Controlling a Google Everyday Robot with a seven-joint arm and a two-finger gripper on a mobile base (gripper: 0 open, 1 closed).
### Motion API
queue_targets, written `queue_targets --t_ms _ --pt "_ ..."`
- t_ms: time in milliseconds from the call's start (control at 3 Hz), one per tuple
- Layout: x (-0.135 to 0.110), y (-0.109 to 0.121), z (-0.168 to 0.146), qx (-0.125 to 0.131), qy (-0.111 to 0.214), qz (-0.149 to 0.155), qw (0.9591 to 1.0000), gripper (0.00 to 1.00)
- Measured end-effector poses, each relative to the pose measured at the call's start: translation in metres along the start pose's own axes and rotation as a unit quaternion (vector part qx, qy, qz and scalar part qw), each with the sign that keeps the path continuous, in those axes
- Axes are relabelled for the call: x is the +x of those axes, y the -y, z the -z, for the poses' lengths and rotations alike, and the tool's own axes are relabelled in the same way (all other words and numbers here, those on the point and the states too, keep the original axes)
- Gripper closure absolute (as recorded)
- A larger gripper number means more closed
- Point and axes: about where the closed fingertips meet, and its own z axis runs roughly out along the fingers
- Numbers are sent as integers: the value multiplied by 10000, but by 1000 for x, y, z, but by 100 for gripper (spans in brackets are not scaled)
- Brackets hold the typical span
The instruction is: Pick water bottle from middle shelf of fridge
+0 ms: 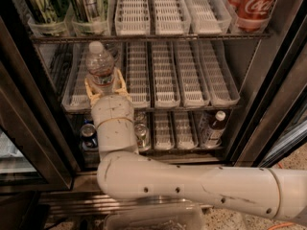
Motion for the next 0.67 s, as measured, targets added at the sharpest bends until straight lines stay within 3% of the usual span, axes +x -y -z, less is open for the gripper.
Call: queue_targets --t_ms 667 --pt "5 0 3 0 -9 -3 10000 100"
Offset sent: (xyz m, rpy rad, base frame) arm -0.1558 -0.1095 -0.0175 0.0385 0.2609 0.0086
